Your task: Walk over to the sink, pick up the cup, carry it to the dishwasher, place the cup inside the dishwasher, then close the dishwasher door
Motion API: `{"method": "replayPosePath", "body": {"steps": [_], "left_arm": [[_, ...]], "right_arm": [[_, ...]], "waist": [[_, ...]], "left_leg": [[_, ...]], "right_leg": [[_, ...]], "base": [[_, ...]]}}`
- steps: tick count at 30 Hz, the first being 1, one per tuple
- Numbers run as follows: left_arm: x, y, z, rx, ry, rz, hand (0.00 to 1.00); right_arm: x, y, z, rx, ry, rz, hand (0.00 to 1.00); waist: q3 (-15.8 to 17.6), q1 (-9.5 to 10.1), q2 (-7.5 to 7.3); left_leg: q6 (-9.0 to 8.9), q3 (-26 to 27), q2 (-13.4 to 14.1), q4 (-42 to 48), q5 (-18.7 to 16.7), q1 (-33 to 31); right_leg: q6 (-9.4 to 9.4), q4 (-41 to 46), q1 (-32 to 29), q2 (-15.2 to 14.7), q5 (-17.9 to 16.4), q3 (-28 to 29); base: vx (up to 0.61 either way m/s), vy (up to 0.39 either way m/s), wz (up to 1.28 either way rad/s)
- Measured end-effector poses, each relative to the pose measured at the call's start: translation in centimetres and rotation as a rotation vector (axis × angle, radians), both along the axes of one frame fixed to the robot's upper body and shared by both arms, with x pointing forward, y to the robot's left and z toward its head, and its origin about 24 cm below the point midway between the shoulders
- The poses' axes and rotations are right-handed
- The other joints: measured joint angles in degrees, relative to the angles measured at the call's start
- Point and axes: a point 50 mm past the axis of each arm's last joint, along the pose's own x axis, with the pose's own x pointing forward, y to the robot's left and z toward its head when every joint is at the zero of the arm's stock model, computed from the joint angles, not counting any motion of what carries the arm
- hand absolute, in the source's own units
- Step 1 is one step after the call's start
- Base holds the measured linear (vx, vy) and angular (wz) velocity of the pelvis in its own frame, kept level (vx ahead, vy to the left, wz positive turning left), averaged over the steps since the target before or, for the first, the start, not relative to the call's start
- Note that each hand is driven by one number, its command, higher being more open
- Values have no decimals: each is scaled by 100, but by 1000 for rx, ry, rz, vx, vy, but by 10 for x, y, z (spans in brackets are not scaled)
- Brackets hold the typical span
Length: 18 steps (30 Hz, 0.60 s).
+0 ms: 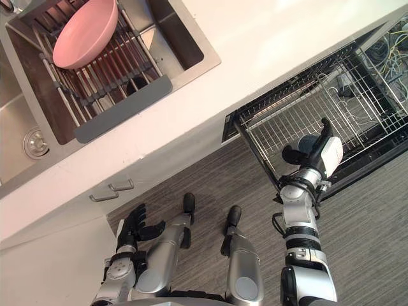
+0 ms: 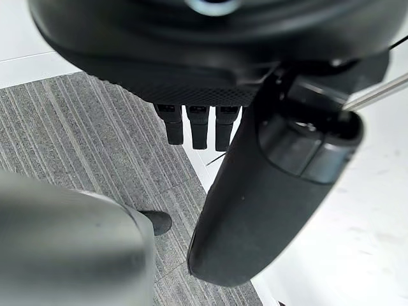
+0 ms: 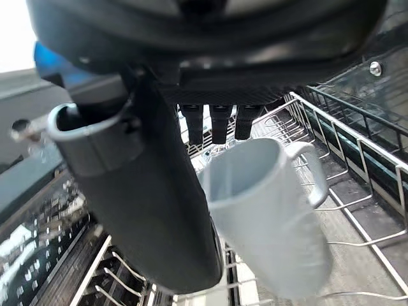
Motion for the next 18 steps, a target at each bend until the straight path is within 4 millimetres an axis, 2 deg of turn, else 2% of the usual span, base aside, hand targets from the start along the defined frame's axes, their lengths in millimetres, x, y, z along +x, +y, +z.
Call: {"method": "replayPosePath", "body": {"steps": [8,12,14,17,18], "left_arm": [[0,-2,0,-17,3,4,90],[-1,-1,-2,-22,21,1,90],[-2,-1,-2,-30,23,-11,90],[-2,1,-3,-41,25,-15,90],[-3,2,-4,-41,28,-11,90]], "right_arm": [[-16,12,6,129,-142,58,90],[-39,26,8,230,-263,102,90],[-60,31,7,264,-316,134,90],[-77,32,12,291,-367,174,90],[-79,33,15,294,-382,184,90]], "waist": [[6,-16,-9],[23,-13,-39],[24,-59,-69],[12,-130,-101],[10,-158,-106]], "left_leg": [[-13,3,12,-135,-5,321],[-40,-60,-6,-307,0,635],[-93,-260,-48,-346,-55,780],[-159,-569,-107,-25,-160,649],[-121,-510,-70,68,-232,608]], "right_leg": [[-18,-97,303,29,-23,-5],[-15,-86,566,21,-140,-84],[-2,-55,795,-12,-296,-313],[11,-33,1077,-51,-444,-775],[10,-36,1149,-59,-472,-894]], "base": [[0,0,0],[32,-6,10],[68,-30,45],[84,-33,71],[71,-17,96]]}}
